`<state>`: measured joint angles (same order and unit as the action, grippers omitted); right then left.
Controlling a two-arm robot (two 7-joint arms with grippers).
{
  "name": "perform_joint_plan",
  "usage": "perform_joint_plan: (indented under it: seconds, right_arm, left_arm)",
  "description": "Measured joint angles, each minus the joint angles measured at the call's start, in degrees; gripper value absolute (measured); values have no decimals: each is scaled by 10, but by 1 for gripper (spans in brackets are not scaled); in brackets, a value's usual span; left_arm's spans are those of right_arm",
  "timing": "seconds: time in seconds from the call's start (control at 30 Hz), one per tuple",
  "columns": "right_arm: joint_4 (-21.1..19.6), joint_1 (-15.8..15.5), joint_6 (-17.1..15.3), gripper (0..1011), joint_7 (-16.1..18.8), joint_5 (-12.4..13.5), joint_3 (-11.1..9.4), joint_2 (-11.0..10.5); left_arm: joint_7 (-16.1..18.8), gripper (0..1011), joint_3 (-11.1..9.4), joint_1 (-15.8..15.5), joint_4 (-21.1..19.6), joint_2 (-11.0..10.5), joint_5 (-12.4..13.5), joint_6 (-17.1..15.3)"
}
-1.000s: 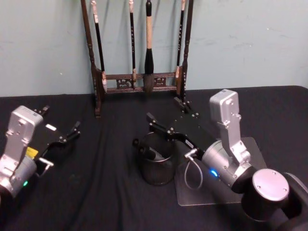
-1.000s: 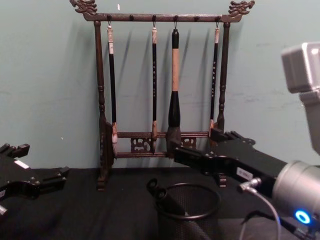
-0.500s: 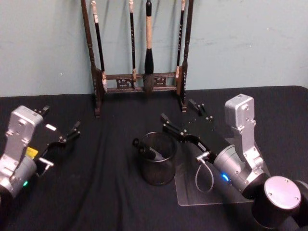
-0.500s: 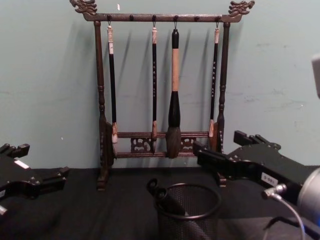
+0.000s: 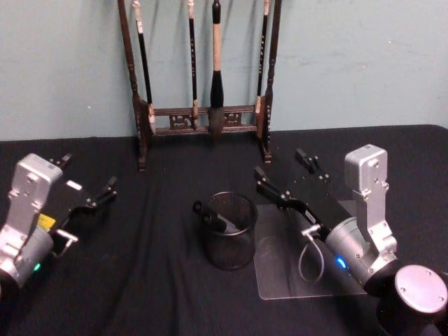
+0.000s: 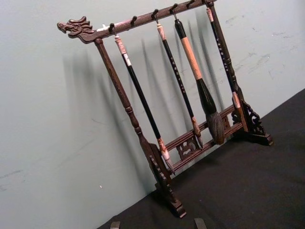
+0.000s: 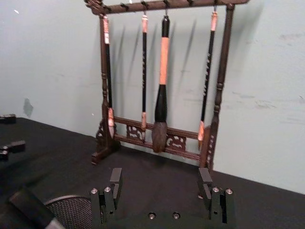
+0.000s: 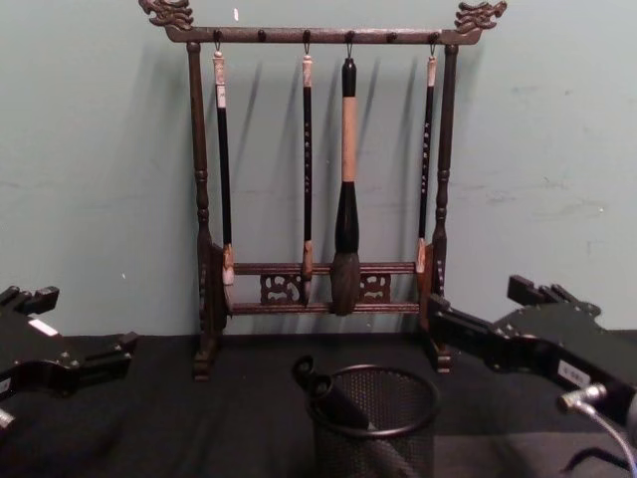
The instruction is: Pick up the water-based marker from the table and place it into the pen holder.
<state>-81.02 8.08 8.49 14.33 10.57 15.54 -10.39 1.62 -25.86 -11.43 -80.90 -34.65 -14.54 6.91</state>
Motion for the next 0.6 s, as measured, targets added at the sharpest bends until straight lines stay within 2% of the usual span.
perform_joint_plan:
  seconds: [0.6]
  right_arm:
    - [39,-4,15,1002,-11,-19,-23,8]
  left_arm:
    - [0,1009,0,0,0,0,0,0]
